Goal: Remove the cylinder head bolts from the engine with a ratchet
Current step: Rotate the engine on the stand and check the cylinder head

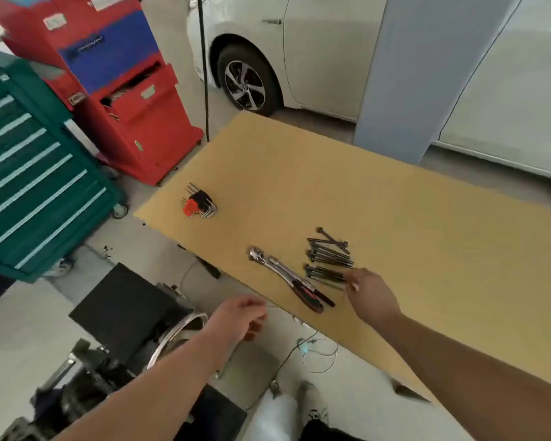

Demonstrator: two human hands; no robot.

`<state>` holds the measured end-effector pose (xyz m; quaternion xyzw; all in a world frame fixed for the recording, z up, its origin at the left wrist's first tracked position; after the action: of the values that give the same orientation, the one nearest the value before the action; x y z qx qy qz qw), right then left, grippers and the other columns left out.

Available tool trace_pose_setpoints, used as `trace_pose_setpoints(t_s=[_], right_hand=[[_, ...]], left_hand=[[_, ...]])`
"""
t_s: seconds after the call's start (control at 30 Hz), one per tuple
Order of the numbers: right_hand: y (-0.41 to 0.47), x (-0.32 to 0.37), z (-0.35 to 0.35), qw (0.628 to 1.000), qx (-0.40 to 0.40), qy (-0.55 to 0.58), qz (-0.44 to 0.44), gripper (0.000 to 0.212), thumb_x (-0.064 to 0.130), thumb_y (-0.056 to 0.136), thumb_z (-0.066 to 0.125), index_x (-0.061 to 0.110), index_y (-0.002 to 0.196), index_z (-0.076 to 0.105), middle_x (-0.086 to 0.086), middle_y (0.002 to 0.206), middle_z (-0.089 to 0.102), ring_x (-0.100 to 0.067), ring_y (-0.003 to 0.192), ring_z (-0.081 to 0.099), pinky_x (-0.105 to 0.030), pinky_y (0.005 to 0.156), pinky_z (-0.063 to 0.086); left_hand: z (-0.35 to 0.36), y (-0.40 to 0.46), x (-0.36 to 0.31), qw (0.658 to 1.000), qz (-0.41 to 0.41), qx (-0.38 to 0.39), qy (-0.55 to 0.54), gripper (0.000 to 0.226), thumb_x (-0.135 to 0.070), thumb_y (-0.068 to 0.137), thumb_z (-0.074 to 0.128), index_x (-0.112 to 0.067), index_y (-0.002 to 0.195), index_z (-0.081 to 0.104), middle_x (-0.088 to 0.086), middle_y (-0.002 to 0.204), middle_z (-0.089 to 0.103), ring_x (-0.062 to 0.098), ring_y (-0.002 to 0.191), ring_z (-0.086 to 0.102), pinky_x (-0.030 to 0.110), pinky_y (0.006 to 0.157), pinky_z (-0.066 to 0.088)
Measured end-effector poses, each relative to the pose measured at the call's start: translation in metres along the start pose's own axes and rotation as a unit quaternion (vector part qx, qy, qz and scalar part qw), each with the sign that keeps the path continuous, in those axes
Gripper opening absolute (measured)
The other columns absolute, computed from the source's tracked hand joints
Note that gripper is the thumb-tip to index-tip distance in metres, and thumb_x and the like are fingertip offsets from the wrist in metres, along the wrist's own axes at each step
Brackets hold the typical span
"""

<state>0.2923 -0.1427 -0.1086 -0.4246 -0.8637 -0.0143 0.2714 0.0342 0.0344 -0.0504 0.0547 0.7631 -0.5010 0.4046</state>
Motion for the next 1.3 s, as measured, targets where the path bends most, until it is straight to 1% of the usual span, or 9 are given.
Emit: trace_pose_setpoints(t_s=[0.1,0.17,0.3,0.53,0.7,0.87,1.0,1.17,1.3], right_hand=[[0.042,-0.001,0.002,0.997,0.019,-0.069,-0.034,0.033,0.029,0.103,0.048,0.027,0.132,0.063,0.001,0.130,0.061,-0.022,0.119,0.054,-0.039,0.093,0.054],[0.062,-0.001,0.011,0.989,0.061,-0.122,-0.053,0.035,0.036,0.104,0.047,0.027,0.135,0.060,0.001,0.131,0.059,-0.022,0.121,0.052,-0.039,0.096,0.052],[0.071,-0.012,0.034,0.971,0.115,-0.189,-0.089,0.033,0.046,0.102,0.051,0.025,0.126,0.060,0.001,0.126,0.059,-0.021,0.119,0.052,-0.038,0.094,0.050],[0.070,-0.026,0.052,0.975,0.098,-0.181,-0.083,0.030,0.039,0.097,0.063,0.025,0.122,0.056,0.002,0.122,0.057,-0.020,0.117,0.052,-0.036,0.092,0.048],[0.071,-0.029,0.053,0.989,0.098,-0.107,-0.018,0.026,0.037,0.097,0.062,0.023,0.119,0.061,0.001,0.119,0.060,-0.021,0.115,0.053,-0.038,0.092,0.049],[0.078,-0.031,0.047,0.989,0.108,-0.095,0.026,0.024,0.033,0.098,0.057,0.020,0.118,0.064,-0.002,0.119,0.060,-0.023,0.112,0.053,-0.038,0.088,0.048],[0.082,-0.032,0.041,0.991,0.090,-0.099,0.014,0.028,0.032,0.101,0.054,0.021,0.124,0.066,-0.002,0.120,0.062,-0.023,0.111,0.054,-0.037,0.086,0.046],[0.082,-0.022,0.043,0.984,0.075,-0.157,-0.037,0.022,0.033,0.102,0.052,0.024,0.115,0.068,0.000,0.110,0.064,-0.021,0.106,0.055,-0.034,0.076,0.040],[0.081,-0.010,0.048,0.973,0.101,-0.199,-0.061,0.020,0.035,0.100,0.058,0.021,0.114,0.062,-0.001,0.114,0.063,-0.022,0.112,0.054,-0.038,0.085,0.045]], left_hand=[[0.040,0.022,0.001,0.994,-0.074,0.014,-0.080,0.013,-0.016,0.099,0.069,-0.010,0.109,0.075,0.014,0.095,0.076,0.029,0.086,0.071,0.041,0.079,0.057],[0.061,0.031,0.001,0.988,-0.103,0.015,-0.110,0.016,-0.017,0.099,0.069,-0.009,0.111,0.075,0.015,0.099,0.075,0.030,0.086,0.071,0.041,0.077,0.058],[0.081,0.039,-0.001,0.980,-0.137,0.000,-0.148,0.019,-0.017,0.096,0.070,-0.007,0.112,0.073,0.014,0.095,0.073,0.029,0.081,0.068,0.038,0.069,0.058],[0.099,0.053,-0.011,0.976,-0.146,-0.003,-0.162,0.021,-0.015,0.098,0.067,-0.004,0.115,0.070,0.013,0.093,0.071,0.028,0.082,0.066,0.038,0.072,0.056],[0.110,0.062,-0.012,0.976,-0.157,-0.002,-0.150,0.022,-0.015,0.100,0.065,-0.004,0.119,0.069,0.013,0.095,0.070,0.028,0.085,0.064,0.038,0.075,0.054],[0.116,0.073,-0.005,0.975,-0.171,-0.008,-0.141,0.021,-0.014,0.099,0.066,-0.004,0.117,0.070,0.013,0.093,0.071,0.028,0.083,0.065,0.037,0.071,0.054],[0.120,0.081,-0.004,0.975,-0.176,-0.007,-0.136,0.021,-0.015,0.098,0.066,-0.003,0.114,0.072,0.012,0.092,0.072,0.027,0.082,0.065,0.036,0.071,0.054],[0.121,0.091,-0.002,0.977,-0.173,-0.013,-0.123,0.017,-0.016,0.097,0.067,-0.005,0.109,0.072,0.010,0.089,0.074,0.025,0.076,0.066,0.036,0.071,0.055],[0.120,0.096,0.001,0.978,-0.174,-0.015,-0.114,0.017,-0.016,0.096,0.068,-0.007,0.110,0.072,0.010,0.090,0.073,0.025,0.079,0.066,0.036,0.071,0.055]])
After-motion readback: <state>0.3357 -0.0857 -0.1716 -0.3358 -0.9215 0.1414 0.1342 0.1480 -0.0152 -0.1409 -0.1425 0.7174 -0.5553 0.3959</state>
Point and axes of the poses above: each hand's wrist, its own y-axis towards the middle knuckle, its own z-axis out of the palm, x = y × z, the point moved 7 cm from there along y, towards the middle knuckle
